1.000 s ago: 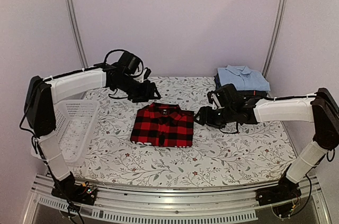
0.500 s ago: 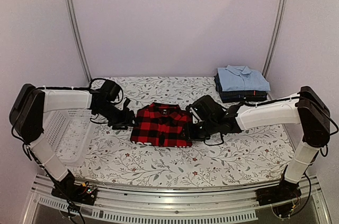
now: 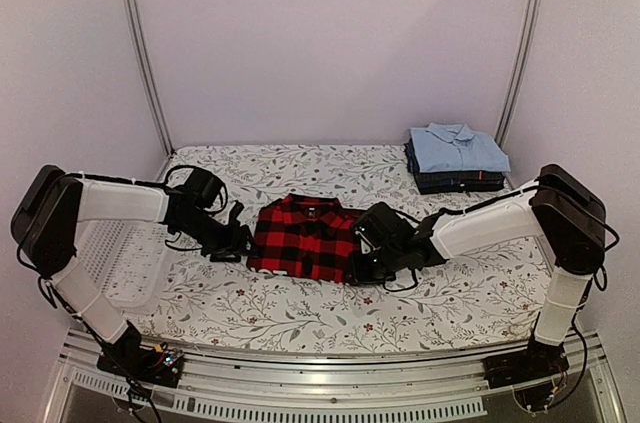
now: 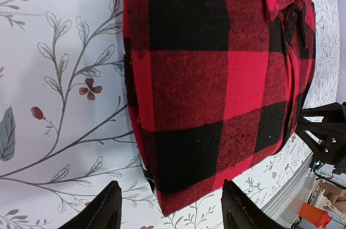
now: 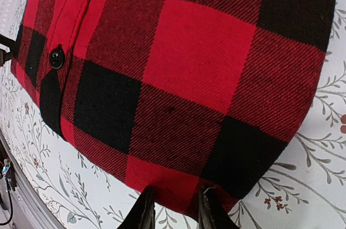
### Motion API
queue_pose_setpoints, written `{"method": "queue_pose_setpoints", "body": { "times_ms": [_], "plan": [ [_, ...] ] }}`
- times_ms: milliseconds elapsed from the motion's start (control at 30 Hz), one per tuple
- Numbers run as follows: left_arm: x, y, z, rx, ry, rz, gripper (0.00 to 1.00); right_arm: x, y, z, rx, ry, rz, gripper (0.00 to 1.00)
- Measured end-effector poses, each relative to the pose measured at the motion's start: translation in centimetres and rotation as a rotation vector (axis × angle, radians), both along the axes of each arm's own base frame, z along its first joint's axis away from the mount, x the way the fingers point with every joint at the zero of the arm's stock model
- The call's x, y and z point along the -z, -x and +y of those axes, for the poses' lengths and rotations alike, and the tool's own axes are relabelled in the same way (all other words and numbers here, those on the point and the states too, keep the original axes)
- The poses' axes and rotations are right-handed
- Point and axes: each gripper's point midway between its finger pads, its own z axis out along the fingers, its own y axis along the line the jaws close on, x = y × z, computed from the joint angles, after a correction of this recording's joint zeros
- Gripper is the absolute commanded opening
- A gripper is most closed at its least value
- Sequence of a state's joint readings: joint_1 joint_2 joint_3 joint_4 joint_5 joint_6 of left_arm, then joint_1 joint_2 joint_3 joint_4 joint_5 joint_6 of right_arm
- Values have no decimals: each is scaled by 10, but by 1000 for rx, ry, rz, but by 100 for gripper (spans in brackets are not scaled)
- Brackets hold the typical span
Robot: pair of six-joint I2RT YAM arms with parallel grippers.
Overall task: Fold and stack the long sleeve shirts
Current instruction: Move the square-folded shirt to the center of the board.
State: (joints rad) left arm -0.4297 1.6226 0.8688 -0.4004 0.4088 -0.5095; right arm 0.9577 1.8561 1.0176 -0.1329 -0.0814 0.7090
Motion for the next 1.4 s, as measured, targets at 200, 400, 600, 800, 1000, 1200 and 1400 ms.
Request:
{"method": "queue_pose_setpoints", "body": {
  "times_ms": [200,400,600,800,1000,1200,1400],
  "plan": [
    [8,16,-4,10,59,30,43,0,0,1,9,-9,4,27],
    [11,26,-8,1,107,59,25,0,0,0,11,-10,4,27],
    [14,38,-14,11,129,93,0,-1,2,-1,11,-11,4,27],
    [12,44,-13,4,104,97,0,-2,5,-2,7,-4,7,28],
    [7,69,2,-15,39,108,0,-13,12,-7,-1,9,6,32],
    [19,107,21,-107,5,199,0,-31,12,-16,14,16,-20,36],
    [16,121,44,-212,-46,216,0,-41,9,-26,42,30,-59,37]
  ]
}}
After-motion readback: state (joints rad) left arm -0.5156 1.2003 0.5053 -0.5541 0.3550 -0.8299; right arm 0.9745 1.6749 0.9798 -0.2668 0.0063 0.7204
